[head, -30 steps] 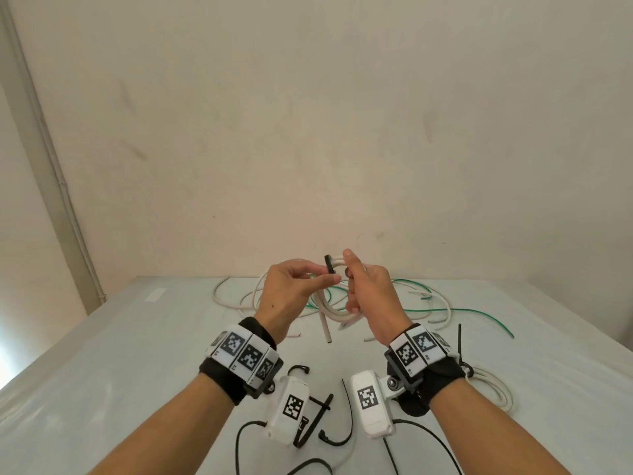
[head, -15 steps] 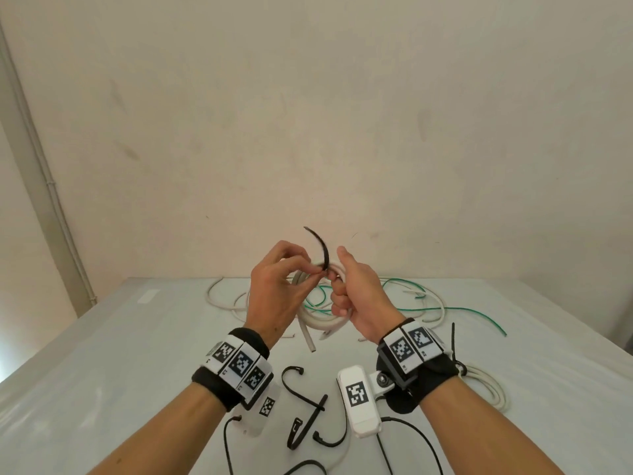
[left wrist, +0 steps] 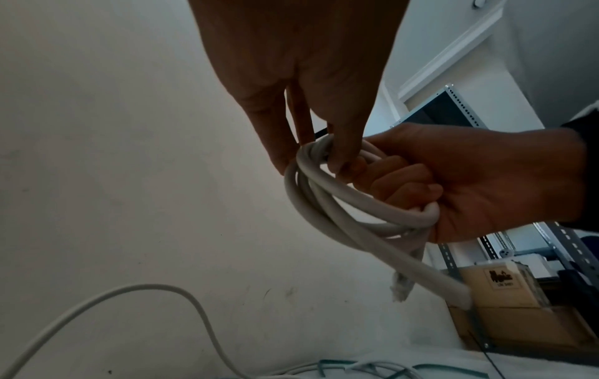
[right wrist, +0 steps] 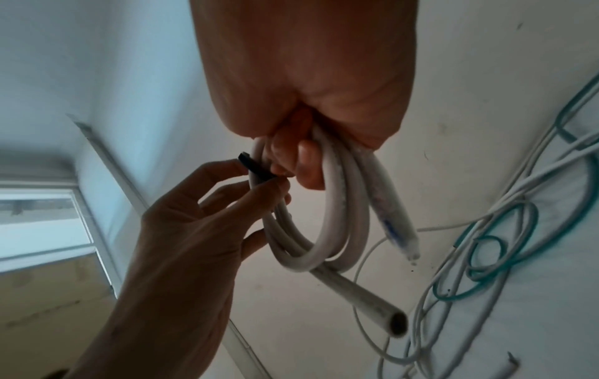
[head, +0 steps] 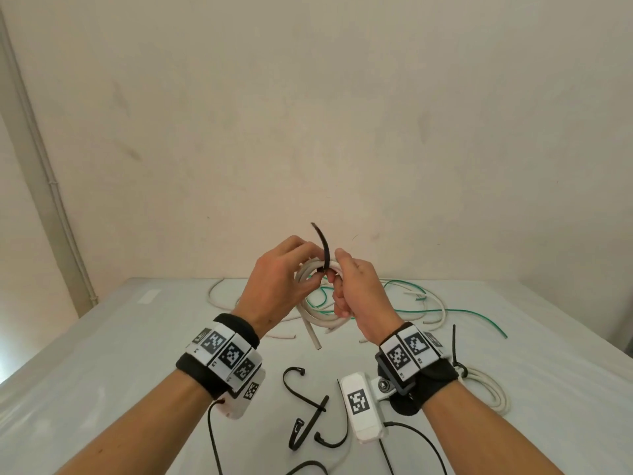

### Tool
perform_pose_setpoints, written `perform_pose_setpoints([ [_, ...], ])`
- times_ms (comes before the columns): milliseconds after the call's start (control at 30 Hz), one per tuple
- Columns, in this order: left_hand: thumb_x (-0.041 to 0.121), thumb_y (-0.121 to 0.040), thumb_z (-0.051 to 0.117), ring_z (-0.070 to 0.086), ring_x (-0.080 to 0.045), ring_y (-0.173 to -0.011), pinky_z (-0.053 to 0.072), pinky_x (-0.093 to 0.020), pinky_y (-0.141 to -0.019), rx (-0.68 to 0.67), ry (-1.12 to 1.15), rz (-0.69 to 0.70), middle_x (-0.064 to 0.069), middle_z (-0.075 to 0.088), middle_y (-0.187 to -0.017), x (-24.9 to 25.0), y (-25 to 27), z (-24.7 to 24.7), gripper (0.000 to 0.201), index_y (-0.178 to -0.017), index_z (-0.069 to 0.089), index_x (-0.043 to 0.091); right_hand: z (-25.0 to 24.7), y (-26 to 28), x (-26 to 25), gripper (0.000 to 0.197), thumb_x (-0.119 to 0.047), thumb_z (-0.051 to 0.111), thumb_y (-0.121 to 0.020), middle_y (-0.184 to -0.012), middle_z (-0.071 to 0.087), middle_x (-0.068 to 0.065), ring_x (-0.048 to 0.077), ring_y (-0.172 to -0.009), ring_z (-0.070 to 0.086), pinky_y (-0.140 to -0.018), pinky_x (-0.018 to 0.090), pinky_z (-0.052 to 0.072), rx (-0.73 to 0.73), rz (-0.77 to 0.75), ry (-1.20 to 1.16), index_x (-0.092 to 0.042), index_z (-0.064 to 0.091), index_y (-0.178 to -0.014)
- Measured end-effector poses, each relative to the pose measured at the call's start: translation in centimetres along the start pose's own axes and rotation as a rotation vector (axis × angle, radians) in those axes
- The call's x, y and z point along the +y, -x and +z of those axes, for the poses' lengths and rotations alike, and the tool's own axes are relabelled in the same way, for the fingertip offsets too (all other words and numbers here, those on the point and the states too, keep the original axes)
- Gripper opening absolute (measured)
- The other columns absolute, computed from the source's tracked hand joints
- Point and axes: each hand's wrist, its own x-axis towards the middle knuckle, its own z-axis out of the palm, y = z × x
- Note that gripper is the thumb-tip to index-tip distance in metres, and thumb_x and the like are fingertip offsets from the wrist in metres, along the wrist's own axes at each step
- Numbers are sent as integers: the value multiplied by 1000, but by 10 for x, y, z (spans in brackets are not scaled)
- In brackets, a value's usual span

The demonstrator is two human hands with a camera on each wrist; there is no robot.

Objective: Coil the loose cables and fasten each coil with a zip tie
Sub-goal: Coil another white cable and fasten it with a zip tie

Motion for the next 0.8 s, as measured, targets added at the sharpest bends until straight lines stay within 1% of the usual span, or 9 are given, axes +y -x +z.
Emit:
perform_pose_setpoints([
  [200,14,-87,78,63,-19,-85,61,-41,-75,-44,-69,23,11,56,-105,-5,6,1,27,-111,67,23,2,0,1,48,-43,42,-108,-48,35,-3,15,-38,30,-44,27,31,-13,15,60,-11,53,-75],
  [300,17,-87,79,64,-20,-84,60,-42,-74,-16,-55,8,10,57,-103,-5,8,2,27,-110,67,25,1,0,2,44,-43,42,-109,-49,35,-5,14,-39,31,-45,28,31,-26,1,56,-14,52,-77],
  [367,18,-87,81,64,-19,-84,59,-43,-73,19,-28,-22,9,58,-101,0,8,3,25,-107,68,27,1,1,1,43,-49,45,-107,-51,34,-6,13,-41,29,-45,27,30,-63,-4,32,-14,55,-84],
  [433,15,-83,84,65,-16,-84,58,-43,-74,40,40,-94,9,58,-96,4,5,3,28,-100,66,29,1,2,0,48,-57,52,-102,-52,34,-7,12,-43,29,-43,27,29,-96,-18,27,-11,59,-94],
  [467,12,-81,85,65,-15,-84,58,-42,-74,40,87,-150,8,60,-93,5,3,3,31,-97,65,29,2,3,1,53,-59,55,-100,-52,35,-7,12,-43,30,-43,27,29,-102,-22,31,-7,60,-99],
  [533,8,-77,85,66,-14,-80,57,-43,-76,17,180,-257,7,67,-87,4,-3,0,31,-94,66,26,2,2,2,60,-59,60,-97,-50,38,-8,13,-43,31,-44,28,30,-97,-19,37,0,59,-109],
  [567,7,-76,84,66,-15,-79,56,-44,-77,2,212,-294,6,70,-84,3,-5,-1,29,-93,68,24,2,2,3,60,-59,61,-97,-50,38,-8,13,-42,32,-44,28,30,-93,-17,40,-1,59,-111],
  [700,4,-74,81,69,-15,-76,59,-46,-77,-22,276,-397,4,73,-82,7,-4,-2,30,-92,70,26,5,0,3,53,-56,60,-98,-48,39,-4,14,-39,33,-42,26,31,-63,-45,82,-3,63,-105],
  [800,10,-72,77,72,-27,-79,59,-55,-80,-16,387,-504,-2,74,-86,9,-3,-3,28,-94,68,24,8,0,2,46,-50,61,-99,-48,37,-1,16,-37,31,-42,25,28,-27,-75,77,-4,60,-100],
])
